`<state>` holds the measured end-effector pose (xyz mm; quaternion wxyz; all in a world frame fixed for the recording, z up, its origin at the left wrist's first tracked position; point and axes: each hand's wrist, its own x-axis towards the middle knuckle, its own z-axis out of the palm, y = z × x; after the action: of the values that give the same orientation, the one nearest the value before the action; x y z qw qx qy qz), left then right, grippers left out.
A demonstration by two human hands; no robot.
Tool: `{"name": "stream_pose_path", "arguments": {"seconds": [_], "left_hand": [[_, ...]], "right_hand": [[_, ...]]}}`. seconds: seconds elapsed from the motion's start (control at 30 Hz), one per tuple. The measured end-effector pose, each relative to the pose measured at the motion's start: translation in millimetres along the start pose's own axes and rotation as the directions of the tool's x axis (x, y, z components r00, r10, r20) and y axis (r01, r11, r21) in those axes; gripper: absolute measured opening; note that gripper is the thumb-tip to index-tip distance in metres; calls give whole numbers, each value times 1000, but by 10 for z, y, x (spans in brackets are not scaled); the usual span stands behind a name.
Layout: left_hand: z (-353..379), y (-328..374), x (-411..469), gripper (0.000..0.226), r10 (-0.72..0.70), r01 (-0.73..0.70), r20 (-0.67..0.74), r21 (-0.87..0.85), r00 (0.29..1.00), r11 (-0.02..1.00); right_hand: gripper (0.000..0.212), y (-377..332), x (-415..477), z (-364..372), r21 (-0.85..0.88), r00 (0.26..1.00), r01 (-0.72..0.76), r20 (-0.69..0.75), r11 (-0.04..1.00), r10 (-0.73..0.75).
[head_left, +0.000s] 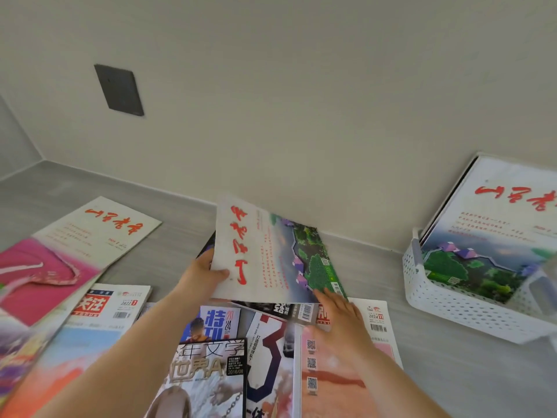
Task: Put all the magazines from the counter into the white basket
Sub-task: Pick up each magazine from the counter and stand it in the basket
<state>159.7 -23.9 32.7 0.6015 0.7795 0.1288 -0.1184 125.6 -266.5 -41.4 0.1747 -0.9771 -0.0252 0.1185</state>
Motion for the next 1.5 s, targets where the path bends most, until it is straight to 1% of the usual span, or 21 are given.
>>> {"name": "stream_pose_path", "arguments": {"seconds": [0.03, 0.1, 0.2, 0.27, 0.3, 0.33, 0.4, 0.43, 0.5, 0.57, 0.63, 0.7, 0.77, 0.8, 0.87, 0.97, 1.03, 1.13, 1.27, 1.4, 1.5], "left_hand": [[-15, 96, -62, 30, 80, -81, 35, 43, 996, 996], [-60, 317, -193, 30, 225, -240, 122, 121, 967, 963], [-100, 649, -405, 33, 383, -426, 216, 214, 898, 879], [-93, 848, -551, 28, 459, -510, 231, 267, 858, 818], [-78, 938, -627, 27, 500, -551, 233, 288, 834, 784], [-50, 1023, -708, 27, 540, -591, 240, 309, 807, 745], [39, 1167, -856, 25, 597, -653, 266, 354, 757, 670], [93, 1226, -913, 23, 617, -673, 274, 369, 738, 641], [207, 1326, -991, 21, 665, -708, 262, 380, 699, 595], [312, 1432, -1021, 22, 710, -737, 232, 355, 665, 575], [415, 1542, -1029, 31, 712, -725, 160, 250, 684, 641], [546, 1604, -994, 27, 676, -682, 86, 69, 732, 729], [775, 1618, -950, 14, 597, -588, 63, -119, 800, 800], [939, 1619, -937, 15, 565, -552, 66, -147, 823, 821], [1335, 1638, -918, 24, 556, -554, 68, -48, 828, 831], [1887, 1759, -884, 29, 611, -614, 56, 58, 789, 787], [2152, 1862, -798, 29, 625, -626, 49, 121, 779, 770], [2458, 1951, -609, 27, 625, -623, 53, 177, 779, 762], [2780, 1981, -369, 24, 625, -623, 43, 156, 780, 767], [3009, 1930, -135, 22, 604, -602, 53, 180, 795, 778], [3146, 1829, -13, 24, 568, -562, 36, 210, 822, 800]], "right_hand": [[75, -23, -36, -65, 57, 999, 12, -51, 998, -9], [76, -75, -122, -236, 175, 977, 54, -213, 983, -16], [77, -134, -249, -593, 383, 878, 116, -470, 916, 86], [83, -144, -338, -902, 491, 813, 172, -560, 854, 158], [86, -133, -383, -1068, 546, 800, 204, -572, 812, 183], [88, -116, -437, -1238, 604, 805, 224, -557, 765, 205], [85, -32, -571, -1549, 699, 856, 200, -465, 686, 225], [77, 32, -649, -1678, 712, 888, 164, -408, 682, 213], [51, 169, -814, -1863, 672, 933, 93, -317, 735, 172], [28, 293, -961, -1957, 618, 936, 78, -315, 782, 155], [13, 420, -1071, -1999, 611, 903, 104, -388, 785, 183], [20, 554, -1152, -2030, 665, 853, 157, -464, 730, 239], [28, 689, -1219, -2078, 719, 796, 189, -511, 669, 324], [29, 763, -1240, -2113, 734, 771, 199, -526, 650, 358], [28, 906, -1262, -2201, 740, 714, 228, -569, 633, 408], [29, 1129, -1250, -2370, 753, 611, 299, -623, 586, 488], [28, 1294, -1223, -2461, 749, 568, 321, -642, 580, 515], [25, 1552, -1136, -2537, 751, 557, 308, -640, 584, 530], [25, 1871, -959, -2553, 784, 566, 284, -601, 552, 564], [32, 2178, -743, -2463, 833, 605, 220, -524, 507, 599], [32, 2344, -582, -2293, 884, 644, 193, -441, 426, 624]]}}
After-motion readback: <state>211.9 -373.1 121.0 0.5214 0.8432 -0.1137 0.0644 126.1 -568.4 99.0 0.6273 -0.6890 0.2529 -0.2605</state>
